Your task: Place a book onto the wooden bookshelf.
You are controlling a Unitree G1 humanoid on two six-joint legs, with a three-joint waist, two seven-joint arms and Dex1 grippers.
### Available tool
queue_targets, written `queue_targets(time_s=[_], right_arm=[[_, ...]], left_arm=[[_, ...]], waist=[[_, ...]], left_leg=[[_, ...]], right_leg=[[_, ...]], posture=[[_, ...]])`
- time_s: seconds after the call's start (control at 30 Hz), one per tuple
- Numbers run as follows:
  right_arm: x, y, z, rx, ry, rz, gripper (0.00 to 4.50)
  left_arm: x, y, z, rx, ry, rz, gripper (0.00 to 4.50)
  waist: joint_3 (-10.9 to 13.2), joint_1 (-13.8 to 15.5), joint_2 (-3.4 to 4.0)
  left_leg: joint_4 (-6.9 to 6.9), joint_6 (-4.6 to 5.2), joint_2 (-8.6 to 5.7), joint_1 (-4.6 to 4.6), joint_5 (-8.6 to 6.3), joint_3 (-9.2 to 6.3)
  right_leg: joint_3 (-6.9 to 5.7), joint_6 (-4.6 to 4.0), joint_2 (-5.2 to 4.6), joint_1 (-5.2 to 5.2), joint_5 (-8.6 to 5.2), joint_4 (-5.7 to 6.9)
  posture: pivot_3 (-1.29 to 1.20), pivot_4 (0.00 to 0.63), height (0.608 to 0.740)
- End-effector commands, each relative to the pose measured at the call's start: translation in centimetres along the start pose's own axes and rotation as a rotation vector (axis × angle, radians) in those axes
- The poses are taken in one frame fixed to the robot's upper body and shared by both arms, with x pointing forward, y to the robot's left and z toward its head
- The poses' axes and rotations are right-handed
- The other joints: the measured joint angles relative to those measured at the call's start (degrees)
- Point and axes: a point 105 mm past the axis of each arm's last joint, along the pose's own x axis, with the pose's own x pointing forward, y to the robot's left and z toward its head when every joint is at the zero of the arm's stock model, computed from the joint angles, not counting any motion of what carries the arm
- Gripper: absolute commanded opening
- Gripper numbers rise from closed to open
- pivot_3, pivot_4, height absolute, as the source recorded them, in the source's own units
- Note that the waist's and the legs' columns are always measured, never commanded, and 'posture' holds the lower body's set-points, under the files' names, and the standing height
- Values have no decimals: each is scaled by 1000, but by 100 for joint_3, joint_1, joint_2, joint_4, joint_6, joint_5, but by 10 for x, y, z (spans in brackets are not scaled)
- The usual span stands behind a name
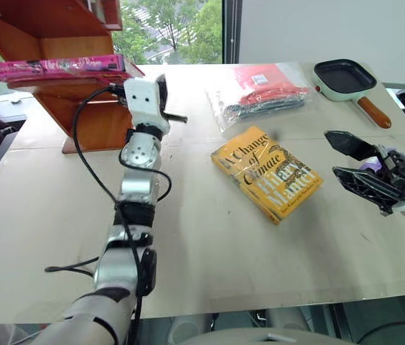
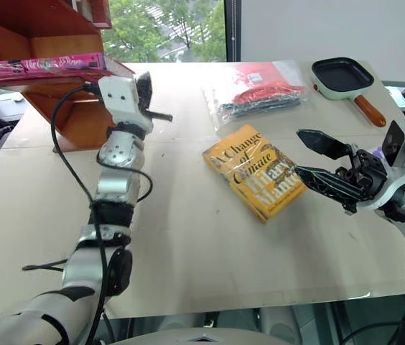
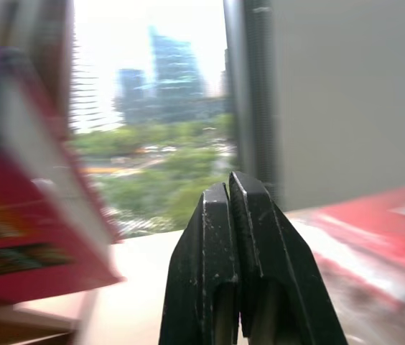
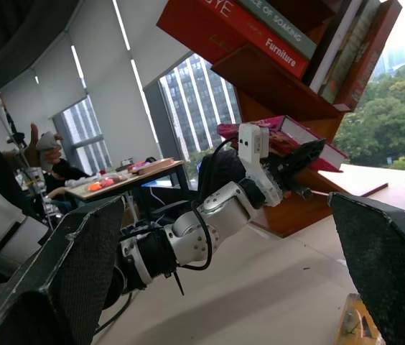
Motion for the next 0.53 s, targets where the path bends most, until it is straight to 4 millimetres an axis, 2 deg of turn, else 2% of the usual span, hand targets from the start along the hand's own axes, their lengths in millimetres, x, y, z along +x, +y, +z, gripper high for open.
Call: queue_targets(time_s=[0.03, 0.1, 0.23, 0.3, 0.47, 0.53], right_arm=[[-11, -12, -8, -126, 59, -113, 4500], [-25, -18, -21, -195, 134, -175, 4500], [-61, -24, -56, -278, 297, -273, 4500], [-72, -25, -66, -299, 334, -298, 4500], [-109, -30, -99, -327, 428, -400, 4500], [-114, -31, -107, -325, 436, -416, 4500]], left_arm=[[-26, -20, 22, -42, -13, -245, 70], [-53, -24, 20, -59, 53, -337, 70], [-117, -13, 5, -114, 275, -392, 70], [-135, -13, 2, -146, 344, -399, 70], [-210, -27, -20, -208, 595, -465, 70], [-229, -36, -29, -212, 652, -477, 70]], waist=[[0, -3, 0], [-1, -10, 1], [-8, 4, 13], [-9, 7, 19], [-16, 19, 28], [-13, 18, 32]], left_leg=[[-1, 0, 1, -1, 0, -1], [-3, 0, 3, -2, 0, -1], [-8, 0, 6, 4, 0, 1], [-9, 1, 6, 9, -1, 3], [-12, 3, 7, 61, -3, 1], [-26, 25, 11, 115, -17, 2]], right_leg=[[0, 0, 1, -1, 0, -2], [1, 0, 2, -3, 0, -2], [3, -1, 3, -2, -1, -2], [7, -1, 3, 4, -1, -7], [3, -3, 2, 63, -2, -13], [1, -6, 2, 114, -4, -27]], posture=[[0, 150, 720], [0, 150, 720], [0, 150, 720], [0, 150, 720], [0, 150, 720], [0, 150, 720]])
